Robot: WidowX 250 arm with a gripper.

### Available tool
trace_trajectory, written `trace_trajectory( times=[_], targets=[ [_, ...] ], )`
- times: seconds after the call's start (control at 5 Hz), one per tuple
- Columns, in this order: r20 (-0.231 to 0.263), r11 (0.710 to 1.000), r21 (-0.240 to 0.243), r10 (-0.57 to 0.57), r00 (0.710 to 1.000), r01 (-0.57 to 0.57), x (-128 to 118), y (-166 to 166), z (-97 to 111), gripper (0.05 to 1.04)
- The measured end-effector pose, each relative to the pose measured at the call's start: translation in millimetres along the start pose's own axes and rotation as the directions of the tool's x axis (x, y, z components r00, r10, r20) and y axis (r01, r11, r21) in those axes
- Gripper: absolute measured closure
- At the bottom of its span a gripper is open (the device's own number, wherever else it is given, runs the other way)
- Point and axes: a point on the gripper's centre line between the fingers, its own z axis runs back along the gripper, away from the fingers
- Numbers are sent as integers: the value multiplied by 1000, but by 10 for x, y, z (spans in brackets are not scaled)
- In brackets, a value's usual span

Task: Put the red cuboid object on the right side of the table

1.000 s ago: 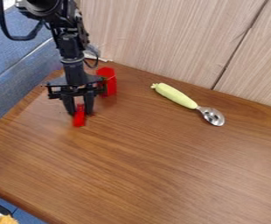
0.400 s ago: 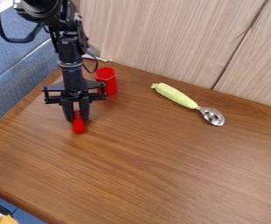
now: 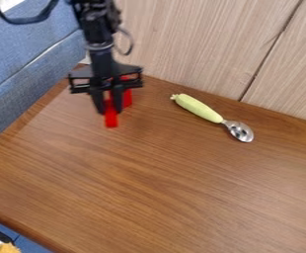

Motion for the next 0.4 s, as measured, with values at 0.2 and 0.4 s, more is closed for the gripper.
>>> trace_trajectory(
  times=[0.2,0.4],
  targets=[
    [-7,990,-75,-119,993,118,-168,-435,17,811],
    [-2,956,-119,-272,962,270,-402,-876,-28,811]
  ],
)
